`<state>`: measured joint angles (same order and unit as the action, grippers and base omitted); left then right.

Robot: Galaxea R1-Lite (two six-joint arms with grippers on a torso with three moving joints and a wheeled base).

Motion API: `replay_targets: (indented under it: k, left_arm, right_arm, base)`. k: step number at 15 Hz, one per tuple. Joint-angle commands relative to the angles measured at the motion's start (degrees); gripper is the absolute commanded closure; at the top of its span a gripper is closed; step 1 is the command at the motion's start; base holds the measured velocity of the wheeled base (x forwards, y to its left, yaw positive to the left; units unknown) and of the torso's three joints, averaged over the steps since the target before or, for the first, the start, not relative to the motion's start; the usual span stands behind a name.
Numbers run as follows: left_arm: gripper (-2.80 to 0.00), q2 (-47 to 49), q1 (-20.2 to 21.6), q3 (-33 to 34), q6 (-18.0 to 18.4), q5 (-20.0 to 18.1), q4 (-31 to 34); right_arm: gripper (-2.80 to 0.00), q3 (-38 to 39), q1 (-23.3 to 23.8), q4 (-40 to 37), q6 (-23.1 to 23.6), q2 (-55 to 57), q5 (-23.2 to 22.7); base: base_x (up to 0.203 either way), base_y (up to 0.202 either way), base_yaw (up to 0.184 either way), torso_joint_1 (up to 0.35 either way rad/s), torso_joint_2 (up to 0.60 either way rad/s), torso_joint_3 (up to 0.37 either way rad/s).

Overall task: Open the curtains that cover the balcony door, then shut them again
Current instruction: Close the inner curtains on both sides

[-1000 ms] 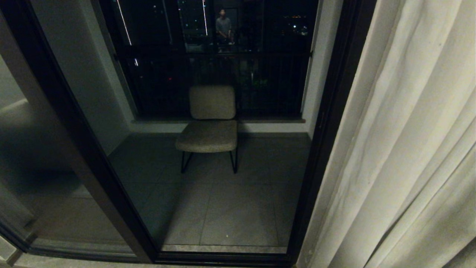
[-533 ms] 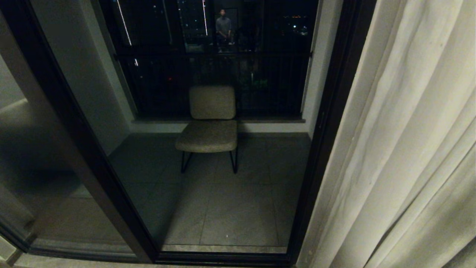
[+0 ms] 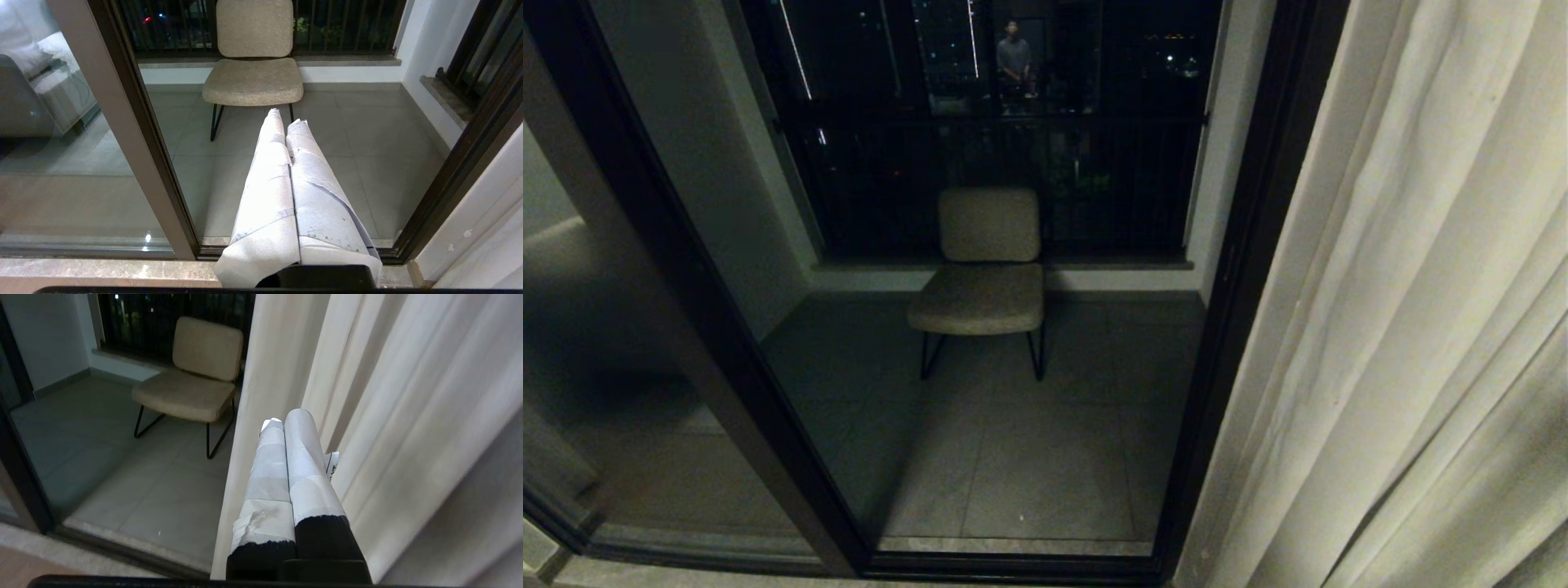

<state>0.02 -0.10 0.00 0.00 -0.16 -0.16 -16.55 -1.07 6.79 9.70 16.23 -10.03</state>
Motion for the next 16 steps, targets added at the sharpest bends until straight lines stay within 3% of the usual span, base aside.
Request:
replay_targets:
  k: [1,4,5,6,12,16]
  left_arm:
    - [0.0,-0.02,0.01,0.0,0.0,-0.02,-0.02]
    - [0.0,-0.02,0.01,0.0,0.0,-0.02,-0.02]
    - [0.0,-0.02,0.01,0.0,0.0,-0.02,-0.02]
    - [0.0,-0.02,0.01,0.0,0.0,-0.02,-0.02]
    - [0.0,-0.02,0.01,0.0,0.0,-0.02,-0.02]
    - [0.0,-0.02,0.01,0.0,0.0,-0.02,-0.02]
  right_arm:
    - [0.0,-2.26,-0.17,4.65,0.09,8.95,-0.07]
    - [0.0,-7.27,-1.71,8.42,0.26,15.77,-0.08]
    - [-1.92,-8.68,-2.16,8.81,0.34,17.52,-0.08]
    - [-2.8,-10.08,-2.56,9.33,0.38,19.16,-0.08]
    - [-2.8,-14.89,-4.85,15.48,0.3,28.88,-0.15]
    - [-2.8,-20.52,-7.07,19.46,-3.8,36.07,-0.13]
  base:
    - [0.0,0.0,0.0,0.0,0.0,0.0]
    - [0.0,0.0,0.0,0.0,0.0,0.0]
    - [0.0,0.0,0.0,0.0,0.0,0.0]
    - [0.0,0.0,0.0,0.0,0.0,0.0]
    - [0.0,0.0,0.0,0.0,0.0,0.0]
    - [0.0,0.0,0.0,0.0,0.0,0.0]
